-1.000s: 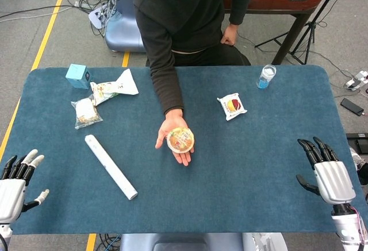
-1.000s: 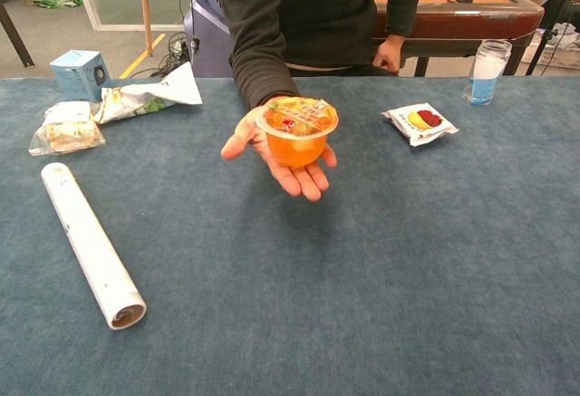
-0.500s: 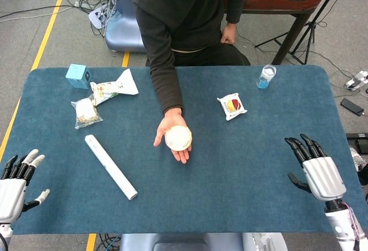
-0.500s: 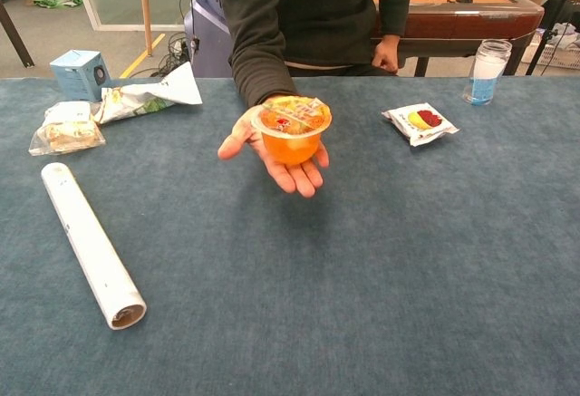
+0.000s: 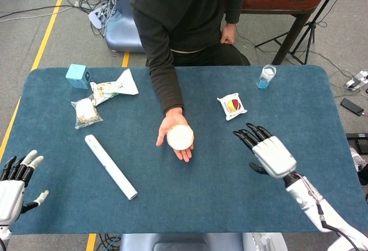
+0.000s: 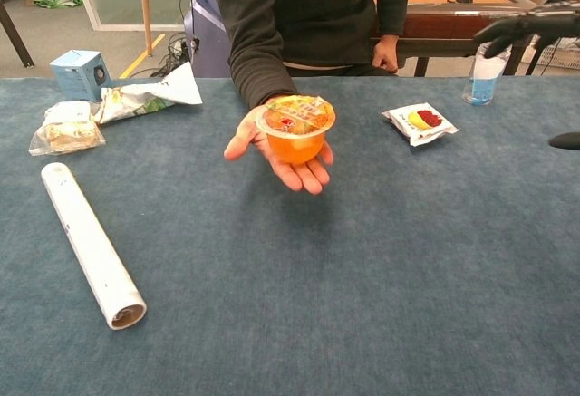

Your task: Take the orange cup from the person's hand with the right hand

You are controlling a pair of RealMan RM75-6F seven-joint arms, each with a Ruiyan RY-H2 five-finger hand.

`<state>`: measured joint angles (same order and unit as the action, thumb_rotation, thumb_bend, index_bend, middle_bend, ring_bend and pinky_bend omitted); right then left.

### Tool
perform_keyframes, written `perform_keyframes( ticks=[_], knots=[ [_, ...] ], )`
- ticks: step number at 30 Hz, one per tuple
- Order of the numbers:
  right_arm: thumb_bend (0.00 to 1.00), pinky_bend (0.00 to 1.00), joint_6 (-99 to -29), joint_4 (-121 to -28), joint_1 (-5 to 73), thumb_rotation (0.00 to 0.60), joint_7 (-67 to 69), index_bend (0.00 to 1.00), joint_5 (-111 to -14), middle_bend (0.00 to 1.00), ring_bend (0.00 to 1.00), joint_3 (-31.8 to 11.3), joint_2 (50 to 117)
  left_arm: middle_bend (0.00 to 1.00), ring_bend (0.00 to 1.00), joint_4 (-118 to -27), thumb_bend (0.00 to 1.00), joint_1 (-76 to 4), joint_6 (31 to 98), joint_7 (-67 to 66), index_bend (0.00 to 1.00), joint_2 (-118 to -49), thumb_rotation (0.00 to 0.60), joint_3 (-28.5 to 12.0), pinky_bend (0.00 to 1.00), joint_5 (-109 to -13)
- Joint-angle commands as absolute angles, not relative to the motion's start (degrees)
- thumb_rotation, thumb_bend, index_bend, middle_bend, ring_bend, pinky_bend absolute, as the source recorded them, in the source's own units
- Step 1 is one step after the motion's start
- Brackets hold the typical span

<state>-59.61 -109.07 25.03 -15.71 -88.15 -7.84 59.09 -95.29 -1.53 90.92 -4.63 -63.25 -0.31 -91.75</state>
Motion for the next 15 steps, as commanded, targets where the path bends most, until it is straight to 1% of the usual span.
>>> perform_keyframes(
  ticks=[1,5,9,15],
  knots=[
    [0.21,0.18,-53.12,-110.24,30.96,0.600,-19.77,0.09,-82.70,0.13,0.03,-10.87,61.24,0.07,0.09,-95.32,0.21,-1.43,91.28,-4.46,0.15,-63.20,0.600,-0.31,0.02,-92.11],
    [0.21,0.17,-47.85,-109.45,36.09,0.600,-22.27,0.09,-77.13,0.06,0.00,-12.62,63.96,0.07,0.09,-95.29,0.21,-1.35,91.35,-4.53,0.14,-63.20,0.600,-0.22,0.02,-92.22],
    [0.21,0.16,-44.43,-107.26,40.90,0.600,-25.14,0.09,-72.00,0.04,0.00,-13.58,67.61,0.07,0.09,-95.27,0.21,-1.21,91.49,-4.51,0.14,-63.20,0.600,-0.25,0.02,-92.11],
    [0.21,0.13,-42.43,-103.86,46.19,0.600,-27.72,0.06,-66.78,0.02,0.00,-14.13,72.38,0.07,0.09,-95.40,0.21,-1.14,91.55,-4.61,0.14,-63.07,0.600,-0.28,0.02,-92.07]
  ],
)
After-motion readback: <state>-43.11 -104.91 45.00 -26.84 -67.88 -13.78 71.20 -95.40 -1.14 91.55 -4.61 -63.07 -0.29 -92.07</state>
